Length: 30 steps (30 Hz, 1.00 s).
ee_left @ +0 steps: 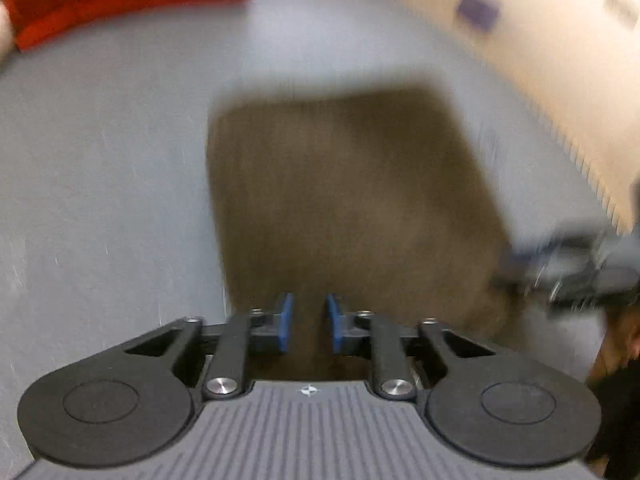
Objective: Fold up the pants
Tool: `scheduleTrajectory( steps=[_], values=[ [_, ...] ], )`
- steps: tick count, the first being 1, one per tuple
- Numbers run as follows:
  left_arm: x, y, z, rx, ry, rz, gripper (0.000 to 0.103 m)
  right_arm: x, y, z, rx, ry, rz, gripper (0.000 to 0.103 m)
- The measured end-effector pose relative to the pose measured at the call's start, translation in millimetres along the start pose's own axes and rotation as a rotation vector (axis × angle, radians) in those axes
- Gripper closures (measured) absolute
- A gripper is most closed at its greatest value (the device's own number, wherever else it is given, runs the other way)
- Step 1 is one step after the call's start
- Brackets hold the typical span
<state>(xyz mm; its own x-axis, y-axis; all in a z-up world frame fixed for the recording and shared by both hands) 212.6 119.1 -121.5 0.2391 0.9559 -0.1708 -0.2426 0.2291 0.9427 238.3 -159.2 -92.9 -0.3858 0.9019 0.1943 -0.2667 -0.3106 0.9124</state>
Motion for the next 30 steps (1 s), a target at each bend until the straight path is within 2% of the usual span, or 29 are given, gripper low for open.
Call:
scheduleTrajectory(
  steps=[1,3,4,5,6,7,9,12,14,17,18,19,21,22,23,26,28,30],
  values=[
    [-3.6,-13.8,-12.3,0.061,-0.045,0.040,0.088,4.2,-2.5,-4.3,-0.004,0.068,-0.050,0.051],
    [-10.7,-12.9,-15.1,0.038,-0.104,0.072,0.088,9.4,0.8,-1.9,-0.006,0.105,-0.048,0.051],
    [-9.4,-8.0,-12.9,0.038,-0.082,0.060,0.088,5.6,2.8,-3.6,-0.003,0.087,-0.041,0.051],
    [-4.0,-3.3,-11.1,0.028,-0.034,0.026,0.083,-2.2,7.3,-4.3,-0.005,0.066,-0.036,0.051],
    [3.8,1.8,-10.5,0.007,0.024,-0.012,0.068,-4.2,10.7,-6.5,-0.010,0.042,-0.029,0.051],
    [12.1,6.4,-8.2,-0.020,0.091,-0.038,0.061,-9.0,15.9,-8.3,-0.018,0.009,-0.024,0.051],
    [23.8,7.2,-4.2,-0.041,0.172,-0.045,0.042,-20.8,25.1,-7.1,-0.044,-0.063,-0.053,0.049],
    [26.9,-8.8,0.2,0.001,0.216,-0.026,0.042,-43.2,26.5,-10.5,-0.053,-0.176,-0.136,0.031],
    [22.0,-22.5,-5.2,0.059,0.208,-0.033,0.044,-46.5,13.0,-19.4,0.020,-0.197,-0.125,0.034],
    [13.9,-17.9,0.1,0.075,0.162,0.026,0.046,-48.1,14.3,-16.0,-0.002,-0.186,-0.154,0.036],
    [11.9,-13.7,2.7,0.076,0.150,0.063,0.045,-48.3,21.2,-11.5,-0.038,-0.196,-0.172,0.040],
    [8.1,-7.3,6.4,0.060,0.121,0.140,0.044,-49.1,32.8,-5.5,-0.104,-0.226,-0.184,0.041],
    [-3.8,7.4,14.2,-0.015,0.028,0.323,0.034,-47.3,52.4,10.1,-0.226,-0.269,-0.170,0.040],
    [-12.7,13.6,19.1,-0.064,-0.033,0.393,0.031,-44.4,61.8,19.8,-0.288,-0.268,-0.159,0.040],
    [-20.5,17.2,23.2,-0.104,-0.083,0.425,0.030,-40.9,66.7,29.5,-0.333,-0.250,-0.159,0.040],
    [-39.3,21.5,30.4,-0.163,-0.141,0.397,0.030,-24.0,66.9,62.9,-0.420,-0.142,-0.222,0.040],
    [-43.4,20.7,34.7,-0.168,-0.127,0.364,0.030,-19.8,53.6,92.6,-0.435,-0.077,-0.269,0.040],
    [-42.9,22.0,40.8,-0.177,-0.119,0.342,0.038,-17.4,35.5,114.6,-0.426,-0.033,-0.316,0.040]
  ],
)
Point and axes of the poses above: each gripper's, at about its wrist camera, not at the fingertips, and y roughly against the way its jaws point, x to its left, z to its top, the point moved 6 cm from there along -y, roughly the way its jaws point, and after that the axes turned 9 degrees about x, right-handed, at the moved point
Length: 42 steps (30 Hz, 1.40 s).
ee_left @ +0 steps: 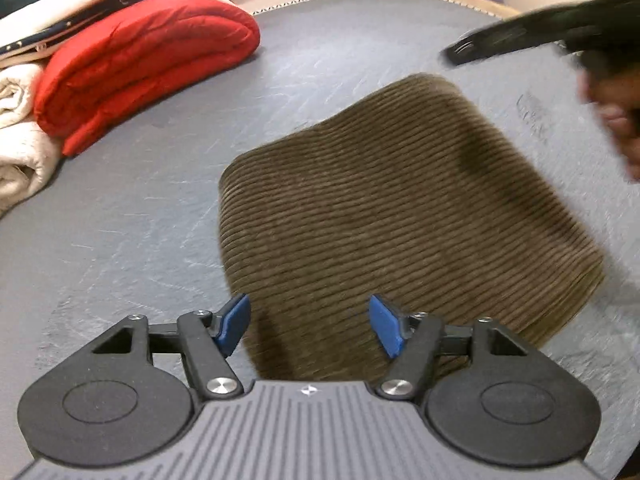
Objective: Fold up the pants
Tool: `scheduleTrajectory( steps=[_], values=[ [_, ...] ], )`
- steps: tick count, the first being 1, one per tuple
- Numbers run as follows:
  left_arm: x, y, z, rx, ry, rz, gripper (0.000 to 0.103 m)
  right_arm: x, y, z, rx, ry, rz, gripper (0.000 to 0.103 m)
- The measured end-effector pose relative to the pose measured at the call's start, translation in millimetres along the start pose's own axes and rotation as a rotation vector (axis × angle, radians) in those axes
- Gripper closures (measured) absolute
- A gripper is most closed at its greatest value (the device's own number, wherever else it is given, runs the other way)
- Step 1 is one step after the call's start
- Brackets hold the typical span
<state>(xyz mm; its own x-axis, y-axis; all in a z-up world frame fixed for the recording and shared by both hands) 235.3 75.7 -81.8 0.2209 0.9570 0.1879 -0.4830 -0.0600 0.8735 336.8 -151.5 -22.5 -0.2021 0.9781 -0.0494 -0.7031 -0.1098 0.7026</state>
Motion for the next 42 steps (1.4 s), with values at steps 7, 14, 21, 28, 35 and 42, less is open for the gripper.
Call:
scheduleTrajectory(
  steps=[7,14,21,28,35,42],
  values=[
    [-6.0,-14.8,3.5,0.056,0.067,-0.117,0.073,4.5,-104.2,-4.8,0.215,0.060,-0.128,0.047],
    [-17.7,-28.8,-14.6,0.064,-0.056,-0.094,0.072,9.5,-143.0,2.5,0.315,0.020,-0.164,0.049],
    [7.2,0.6,-7.0,0.008,0.043,-0.124,0.034,-7.4,-48.7,17.9,0.197,-0.105,-0.135,0.043],
    [17.2,67.6,-7.9,-0.245,0.157,0.003,0.008,3.5,107.6,-11.1,-0.002,-0.101,-0.036,0.011],
    [6.8,101.0,-12.7,-0.256,0.211,0.032,0.005,12.3,185.9,-66.9,-0.153,-0.093,-0.058,0.001],
    [15.1,175.4,-34.7,-0.221,0.308,0.041,0.000,-1.8,204.3,-88.5,-0.064,-0.195,0.000,0.001]
  ],
)
Point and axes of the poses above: each gripper's, at about its wrist camera, not at the fingertips, and y roughly against the way its jaws point, x to its left, z to its top, the point moved 6 cm from there along -y, roughly the way its jaws point, and after that the axes turned 9 degrees about x, right-handed, at the moved point
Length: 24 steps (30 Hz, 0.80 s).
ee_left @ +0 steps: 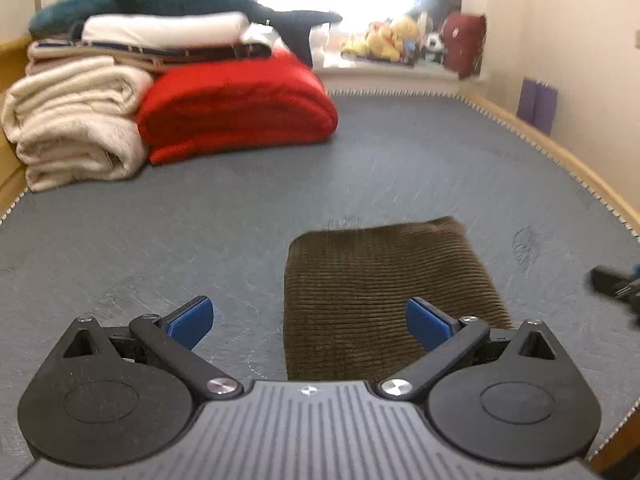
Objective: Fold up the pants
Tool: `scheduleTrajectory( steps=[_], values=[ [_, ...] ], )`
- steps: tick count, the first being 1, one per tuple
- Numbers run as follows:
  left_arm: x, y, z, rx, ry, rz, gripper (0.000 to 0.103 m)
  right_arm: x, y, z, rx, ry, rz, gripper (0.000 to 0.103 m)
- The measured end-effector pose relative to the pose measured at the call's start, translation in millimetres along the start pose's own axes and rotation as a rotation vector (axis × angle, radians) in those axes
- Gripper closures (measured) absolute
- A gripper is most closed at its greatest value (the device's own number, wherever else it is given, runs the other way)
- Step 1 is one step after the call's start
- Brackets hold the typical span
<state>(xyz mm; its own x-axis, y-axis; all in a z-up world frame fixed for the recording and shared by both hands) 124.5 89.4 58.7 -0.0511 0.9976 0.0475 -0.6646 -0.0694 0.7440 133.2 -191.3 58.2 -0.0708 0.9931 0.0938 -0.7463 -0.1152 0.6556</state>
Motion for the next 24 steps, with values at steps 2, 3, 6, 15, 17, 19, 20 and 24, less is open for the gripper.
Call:
scheduleTrajectory(
  steps=[2,3,6,15,17,19,20,24],
  values=[
    [2.8,11.7,-19.1,-0.021,0.033,0.003,0.000,2.5,-2.2,-15.0,0.015,0.042,0.009,0.001],
    [2.5,15.9,-32.4,-0.031,0.047,0.007,0.000,2.8,-4.0,-24.4,0.013,0.054,0.004,0.001],
    [-0.2,3.7,-75.8,-0.078,0.040,0.026,0.000,8.1,-7.6,-34.1,0.009,0.021,-0.004,0.001],
    [1.5,-54.4,-95.9,0.139,0.052,0.024,0.000,3.0,-50.8,-53.7,0.139,0.009,0.012,0.001],
    [-0.6,-61.3,-96.6,0.155,0.092,0.000,0.000,3.1,-53.9,-54.7,0.141,0.028,-0.004,0.001],
    [-1.3,-64.2,-91.9,0.141,0.117,-0.001,0.000,3.5,-56.9,-56.9,0.146,0.053,-0.017,0.001],
    [-2.3,-64.2,-89.6,0.129,0.124,-0.002,0.000,4.0,-57.7,-57.3,0.148,0.062,-0.020,0.001],
    [-7.5,-63.1,-87.3,0.109,0.149,-0.031,0.000,5.7,-57.7,-57.5,0.143,0.097,-0.020,0.001]
  ],
)
Point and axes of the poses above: each gripper's, at about its wrist camera, not at the fingertips, and y roughly against the way its jaws point, x to its left, z to its top, the point moved 6 cm from there along -y, roughly the way its jaws point, and after that the axes turned 9 degrees about x, right-handed, at the moved point
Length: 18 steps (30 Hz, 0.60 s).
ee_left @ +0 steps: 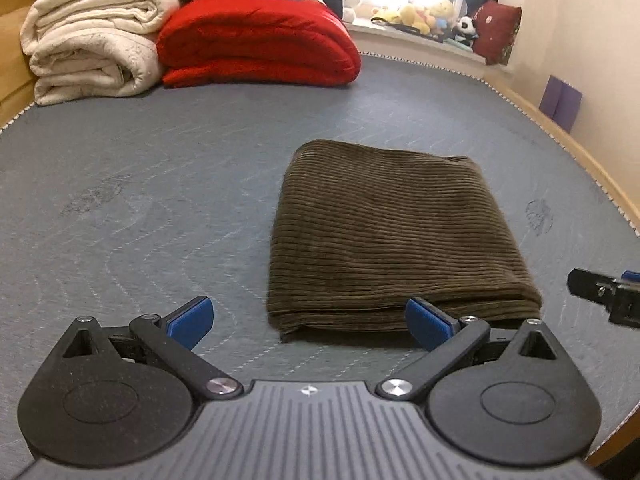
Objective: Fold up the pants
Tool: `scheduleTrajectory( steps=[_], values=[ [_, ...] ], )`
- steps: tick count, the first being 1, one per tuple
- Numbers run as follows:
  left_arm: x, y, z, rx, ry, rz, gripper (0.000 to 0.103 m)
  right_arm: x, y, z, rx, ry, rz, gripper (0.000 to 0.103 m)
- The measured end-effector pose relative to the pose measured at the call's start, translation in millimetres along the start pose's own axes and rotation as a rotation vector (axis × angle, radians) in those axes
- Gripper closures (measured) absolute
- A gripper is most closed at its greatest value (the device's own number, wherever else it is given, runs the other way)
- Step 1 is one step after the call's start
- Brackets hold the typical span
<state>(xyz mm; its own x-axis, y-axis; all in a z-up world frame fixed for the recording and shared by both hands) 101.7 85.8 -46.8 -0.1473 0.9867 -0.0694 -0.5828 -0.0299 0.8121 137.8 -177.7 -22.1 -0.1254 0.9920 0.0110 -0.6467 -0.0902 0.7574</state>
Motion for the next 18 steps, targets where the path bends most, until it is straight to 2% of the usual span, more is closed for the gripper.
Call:
scheduleTrajectory(
  steps=[8,18],
  values=[
    [-17.5,-4.4,-4.8,-0.002,-0.081,0.010,0.000,-12.1,3.9,-1.0,-0.004,-0.010,-0.016,0.001],
    [-16.0,-3.7,-7.2,0.001,-0.095,0.016,0.000,-11.8,4.9,-2.6,-0.005,0.003,-0.016,0.001]
  ],
)
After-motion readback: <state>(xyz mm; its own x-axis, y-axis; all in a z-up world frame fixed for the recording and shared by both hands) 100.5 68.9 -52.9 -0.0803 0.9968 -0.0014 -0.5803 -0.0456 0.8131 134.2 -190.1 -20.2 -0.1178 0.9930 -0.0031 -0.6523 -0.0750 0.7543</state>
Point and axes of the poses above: each gripper's, at about its wrist camera, not at the fingertips, and y roughly against the way its jaws point, x to its left, z to its top, the point moved 6 cm from there along -y, roughly the way its jaws point, and after that the axes turned 9 degrees about x, right-handed, at the moved point
